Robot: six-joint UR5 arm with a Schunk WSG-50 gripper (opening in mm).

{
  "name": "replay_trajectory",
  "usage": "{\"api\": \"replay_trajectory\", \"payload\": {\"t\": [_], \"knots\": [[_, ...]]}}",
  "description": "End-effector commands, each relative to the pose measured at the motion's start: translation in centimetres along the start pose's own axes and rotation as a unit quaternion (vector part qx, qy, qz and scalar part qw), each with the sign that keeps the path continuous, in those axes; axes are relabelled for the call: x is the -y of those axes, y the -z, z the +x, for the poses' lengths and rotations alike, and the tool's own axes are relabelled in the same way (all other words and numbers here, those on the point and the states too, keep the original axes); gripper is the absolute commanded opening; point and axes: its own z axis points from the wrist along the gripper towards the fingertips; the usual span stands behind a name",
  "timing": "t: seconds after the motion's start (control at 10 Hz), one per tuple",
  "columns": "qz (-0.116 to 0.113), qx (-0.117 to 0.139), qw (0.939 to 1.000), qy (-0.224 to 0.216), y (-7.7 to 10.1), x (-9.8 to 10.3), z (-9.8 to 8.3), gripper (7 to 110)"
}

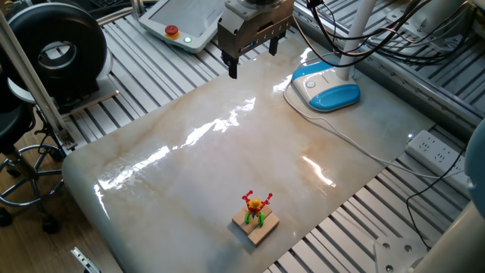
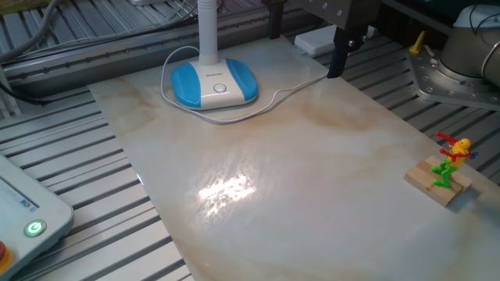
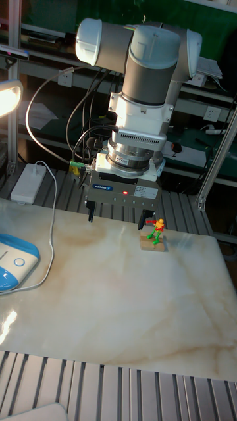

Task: Turn off the desk lamp by pressing the button

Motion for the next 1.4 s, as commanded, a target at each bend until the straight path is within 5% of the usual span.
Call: {"api": "replay_trajectory", "payload": {"t": [0.0, 0.1, 0.2, 0.4, 0.5, 0.8, 1.0, 1.3], "knots": [[-0.038, 0.078, 0.9951, -0.048, 0.4, -1.9, -4.0, 109], [-0.031, 0.083, 0.9948, -0.051, 0.6, -1.7, -4.3, 109], [-0.028, 0.086, 0.9947, -0.049, 0.6, -1.5, -4.5, 88], [-0.027, 0.083, 0.995, -0.049, 0.6, -1.5, -4.3, 88], [-0.027, 0.071, 0.9958, -0.051, 0.5, -1.5, -3.7, 88], [-0.03, -0.031, 0.999, -0.011, 0.1, -1.9, 1.4, 88], [-0.029, -0.058, 0.9979, 0.0, 0.2, -1.8, 2.7, 88], [0.025, -0.079, 0.995, 0.055, 0.3, 1.1, 3.8, 88]]}}
